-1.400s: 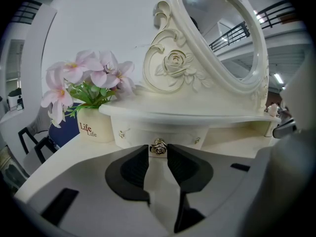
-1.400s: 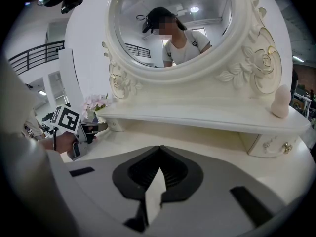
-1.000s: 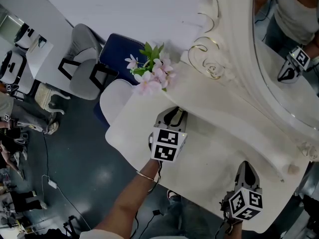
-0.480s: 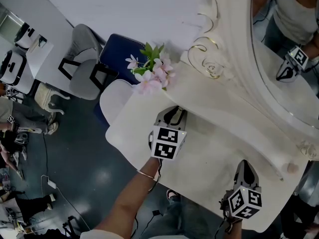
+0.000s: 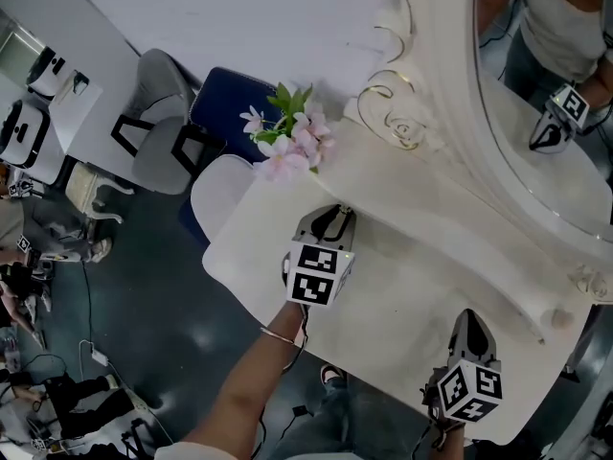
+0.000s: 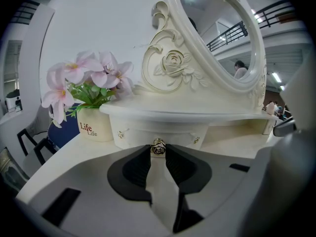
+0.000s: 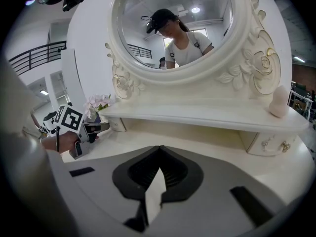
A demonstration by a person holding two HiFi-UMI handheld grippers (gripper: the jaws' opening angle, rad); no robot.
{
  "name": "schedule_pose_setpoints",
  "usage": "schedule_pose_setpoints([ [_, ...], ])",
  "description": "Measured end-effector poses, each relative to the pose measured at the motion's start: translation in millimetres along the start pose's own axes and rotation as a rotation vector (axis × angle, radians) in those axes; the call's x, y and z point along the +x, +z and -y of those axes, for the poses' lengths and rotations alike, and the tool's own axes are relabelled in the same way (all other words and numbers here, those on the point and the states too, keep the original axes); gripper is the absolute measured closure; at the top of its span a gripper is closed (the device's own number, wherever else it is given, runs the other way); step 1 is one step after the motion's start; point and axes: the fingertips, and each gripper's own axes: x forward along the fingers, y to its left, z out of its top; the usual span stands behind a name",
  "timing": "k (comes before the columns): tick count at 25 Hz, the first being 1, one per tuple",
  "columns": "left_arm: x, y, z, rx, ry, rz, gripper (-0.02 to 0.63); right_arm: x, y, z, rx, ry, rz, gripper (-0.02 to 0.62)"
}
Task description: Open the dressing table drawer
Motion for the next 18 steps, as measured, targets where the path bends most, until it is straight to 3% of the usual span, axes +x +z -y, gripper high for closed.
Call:
schedule_pose_setpoints([
  [18, -14.9, -11.2, 2.3, -0.018, 0.006, -0.008, 0.499, -9.8, 0.0, -6.5, -0.006, 0.015, 0.011, 0.588],
])
